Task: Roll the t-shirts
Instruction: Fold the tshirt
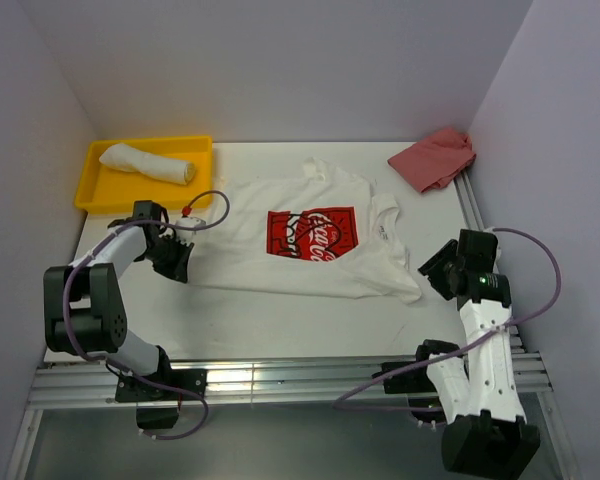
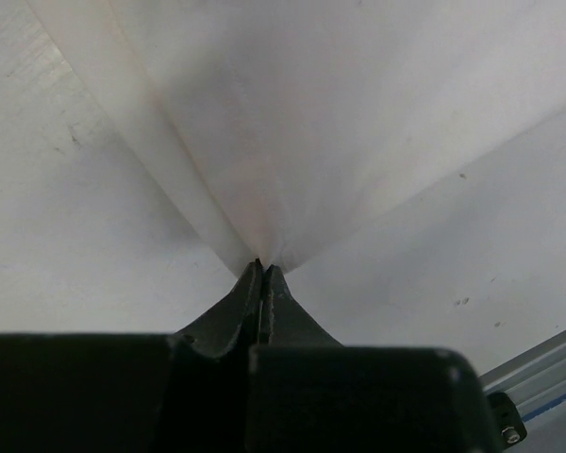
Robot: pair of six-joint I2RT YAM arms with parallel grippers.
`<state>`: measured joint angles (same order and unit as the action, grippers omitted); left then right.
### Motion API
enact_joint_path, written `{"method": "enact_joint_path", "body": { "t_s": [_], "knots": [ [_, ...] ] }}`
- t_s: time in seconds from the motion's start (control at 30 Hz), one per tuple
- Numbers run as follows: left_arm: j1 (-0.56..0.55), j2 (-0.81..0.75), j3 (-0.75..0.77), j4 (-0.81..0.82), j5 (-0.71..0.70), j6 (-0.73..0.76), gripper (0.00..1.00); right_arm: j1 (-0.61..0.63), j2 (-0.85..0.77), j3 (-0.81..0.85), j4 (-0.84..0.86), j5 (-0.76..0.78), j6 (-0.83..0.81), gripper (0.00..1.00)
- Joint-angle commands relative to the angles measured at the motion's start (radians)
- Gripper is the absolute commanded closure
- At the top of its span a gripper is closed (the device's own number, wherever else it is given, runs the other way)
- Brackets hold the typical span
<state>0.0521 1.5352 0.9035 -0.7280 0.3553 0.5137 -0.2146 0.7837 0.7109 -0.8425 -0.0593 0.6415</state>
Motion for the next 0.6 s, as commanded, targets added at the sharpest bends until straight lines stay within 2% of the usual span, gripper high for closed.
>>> {"method": "enact_joint_path", "body": {
  "t_s": [0.0,0.17,0.3,0.37,0.43,0.47,0.57],
  "knots": [
    [0.003,-0.061,-0.017,-0.045,-0.038,0.031,1.00,0.003,-0.089,0.021,-0.075,0.033,0.033,0.43],
    [0.003,-0.099,-0.041,-0.070,-0.061,0.043,1.00,0.003,-0.138,0.010,-0.063,-0.006,0.017,0.41],
    [0.003,-0.113,-0.061,-0.076,-0.079,0.046,1.00,0.012,-0.065,-0.027,0.026,-0.072,0.020,0.43],
    [0.003,-0.112,-0.063,-0.079,-0.082,0.046,0.95,0.035,-0.035,-0.031,0.093,-0.067,0.044,0.44],
    [0.003,-0.104,-0.054,-0.079,-0.082,0.034,0.81,0.122,0.039,-0.010,0.114,-0.018,0.069,0.44],
    [0.003,-0.104,-0.048,-0.088,-0.078,0.032,0.71,0.159,0.073,0.022,0.141,0.016,0.081,0.44],
    [0.003,-0.115,-0.009,-0.102,-0.067,0.019,0.55,0.282,0.227,0.093,0.174,0.058,0.087,0.44]
  ]
}}
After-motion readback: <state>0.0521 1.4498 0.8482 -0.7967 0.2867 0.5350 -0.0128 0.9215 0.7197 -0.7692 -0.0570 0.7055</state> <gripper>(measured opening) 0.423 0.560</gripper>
